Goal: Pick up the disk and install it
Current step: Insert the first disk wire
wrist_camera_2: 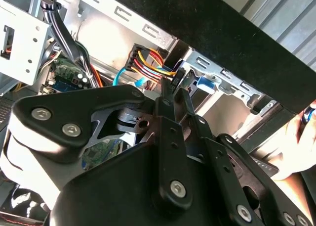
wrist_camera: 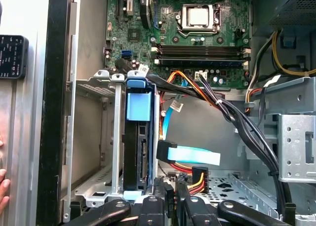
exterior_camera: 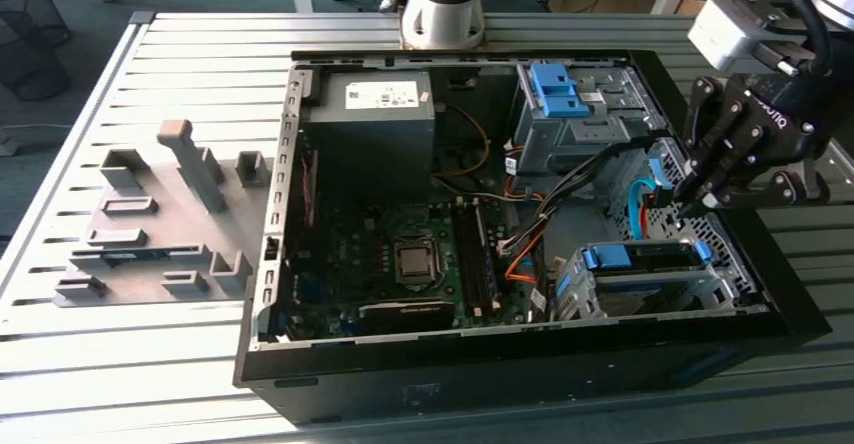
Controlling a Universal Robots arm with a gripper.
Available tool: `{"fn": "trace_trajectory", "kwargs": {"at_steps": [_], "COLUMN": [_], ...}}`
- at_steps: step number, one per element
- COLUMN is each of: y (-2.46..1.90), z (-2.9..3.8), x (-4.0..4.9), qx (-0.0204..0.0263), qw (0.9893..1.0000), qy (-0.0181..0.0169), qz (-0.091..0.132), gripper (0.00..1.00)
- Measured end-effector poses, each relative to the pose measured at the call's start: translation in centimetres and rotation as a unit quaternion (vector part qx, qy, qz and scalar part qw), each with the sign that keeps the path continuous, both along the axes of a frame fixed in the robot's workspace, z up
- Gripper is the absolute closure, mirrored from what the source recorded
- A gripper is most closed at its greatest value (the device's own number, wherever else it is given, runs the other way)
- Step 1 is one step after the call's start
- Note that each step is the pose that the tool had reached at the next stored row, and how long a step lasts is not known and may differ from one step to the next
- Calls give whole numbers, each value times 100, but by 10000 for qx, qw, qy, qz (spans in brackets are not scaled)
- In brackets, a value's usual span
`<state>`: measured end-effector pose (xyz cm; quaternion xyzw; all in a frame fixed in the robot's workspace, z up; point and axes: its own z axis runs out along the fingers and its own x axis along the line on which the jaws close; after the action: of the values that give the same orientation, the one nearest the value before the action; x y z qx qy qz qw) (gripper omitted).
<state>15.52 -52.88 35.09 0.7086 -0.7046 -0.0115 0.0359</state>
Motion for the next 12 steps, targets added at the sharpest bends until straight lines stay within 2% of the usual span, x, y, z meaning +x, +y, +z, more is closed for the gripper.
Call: {"fn": "trace_trajectory", "kwargs": {"at_steps": [12], "y": [0], "z": [-3], "x": [32], "qx": [-1], "qw": [10000], "qy": [0], "qz": [3], "gripper": [76]}}
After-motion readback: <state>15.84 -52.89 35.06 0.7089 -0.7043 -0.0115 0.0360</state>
